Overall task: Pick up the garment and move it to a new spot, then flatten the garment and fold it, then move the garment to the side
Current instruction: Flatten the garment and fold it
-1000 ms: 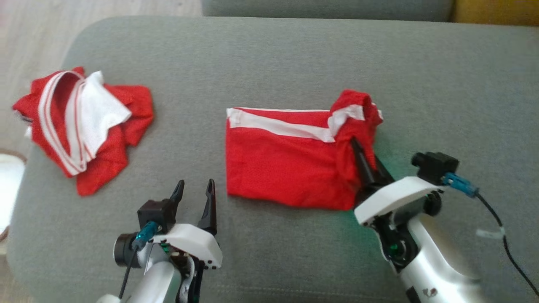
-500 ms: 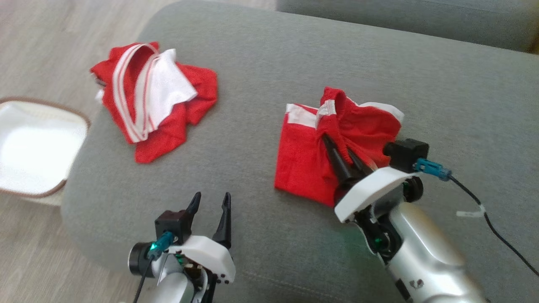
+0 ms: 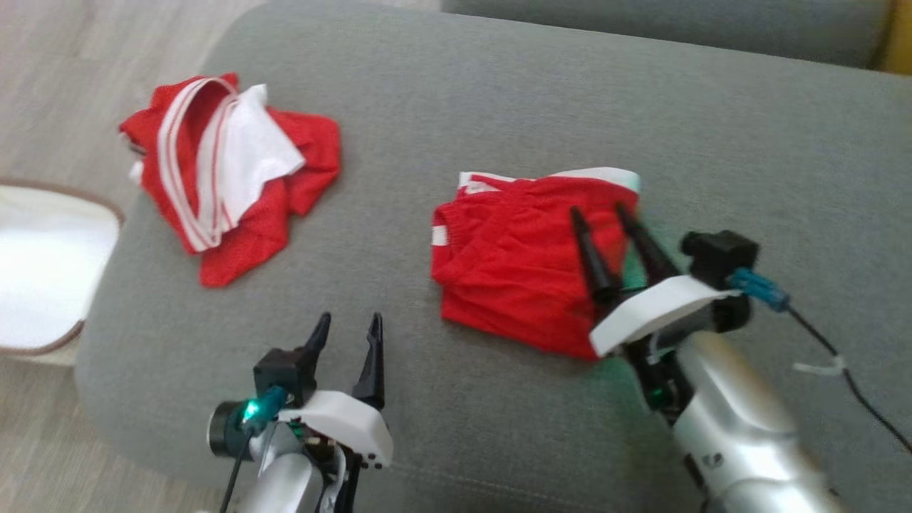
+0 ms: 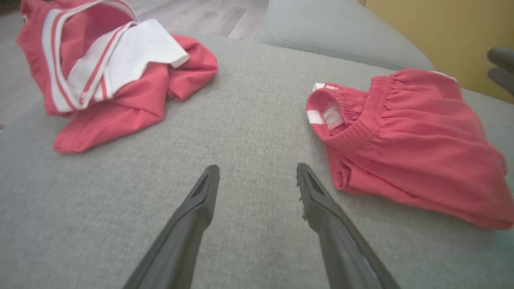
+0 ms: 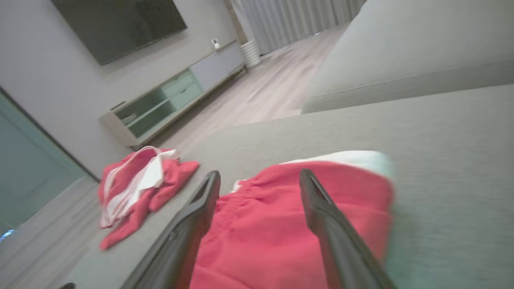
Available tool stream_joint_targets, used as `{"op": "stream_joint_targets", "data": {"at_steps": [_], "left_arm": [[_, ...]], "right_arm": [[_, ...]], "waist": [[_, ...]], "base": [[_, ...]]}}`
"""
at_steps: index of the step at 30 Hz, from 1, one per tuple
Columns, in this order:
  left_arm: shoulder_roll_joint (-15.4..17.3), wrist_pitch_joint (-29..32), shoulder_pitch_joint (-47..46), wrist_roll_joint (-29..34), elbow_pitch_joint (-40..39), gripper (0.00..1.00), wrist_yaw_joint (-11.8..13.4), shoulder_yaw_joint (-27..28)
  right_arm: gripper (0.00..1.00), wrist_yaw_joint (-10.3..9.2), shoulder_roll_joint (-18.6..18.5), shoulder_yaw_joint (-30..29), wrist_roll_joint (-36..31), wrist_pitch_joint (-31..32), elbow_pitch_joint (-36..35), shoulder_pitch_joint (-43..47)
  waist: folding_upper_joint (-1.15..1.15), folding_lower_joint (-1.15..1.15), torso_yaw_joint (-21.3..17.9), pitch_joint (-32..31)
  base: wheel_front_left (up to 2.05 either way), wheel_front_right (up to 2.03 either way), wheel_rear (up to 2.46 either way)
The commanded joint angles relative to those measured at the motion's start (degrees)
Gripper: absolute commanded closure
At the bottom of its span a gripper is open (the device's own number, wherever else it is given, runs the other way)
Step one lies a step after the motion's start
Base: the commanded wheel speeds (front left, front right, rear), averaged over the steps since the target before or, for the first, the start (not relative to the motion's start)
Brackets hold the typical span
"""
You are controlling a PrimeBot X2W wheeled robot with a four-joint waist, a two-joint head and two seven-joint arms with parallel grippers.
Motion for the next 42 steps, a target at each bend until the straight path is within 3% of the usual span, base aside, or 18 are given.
{"op": "stream_joint_targets", "data": {"at_steps": [1,7,13,21,42], "left_arm": [[0.36,-0.35,-1.77,0.88,-2.45,0.00,0.59,2.22],[0.36,-0.35,-1.89,4.44,-4.22,0.00,1.57,3.62],[0.36,-0.35,-1.34,7.51,-4.50,0.00,1.98,5.59],[0.36,-0.35,1.05,9.85,-4.32,0.00,1.70,8.21],[0.36,-0.35,6.16,12.40,-4.99,0.00,0.04,11.81]], "right_arm": [[0.00,0.37,0.84,-1.90,-2.84,-0.77,-1.20,-1.36],[0.00,0.37,0.84,-16.04,-14.40,-0.84,-6.79,4.28],[0.00,0.37,0.84,-22.29,-20.40,-0.85,-11.12,9.83],[0.00,0.37,0.84,-23.75,-23.80,-0.86,-12.81,14.29],[0.00,0.37,0.84,-20.83,-22.02,-0.86,-11.61,18.95]], "waist": [[0.00,0.00,-2.01,0.00],[0.00,0.00,-5.97,-0.16],[0.00,0.00,-8.83,-0.68],[0.00,0.00,-10.79,-2.72],[0.00,0.00,-11.56,-7.51]], "base": [[0.00,0.00,0.00],[0.00,0.00,0.00],[0.00,0.00,0.00],[0.00,0.00,0.00],[0.00,0.00,0.00]]}}
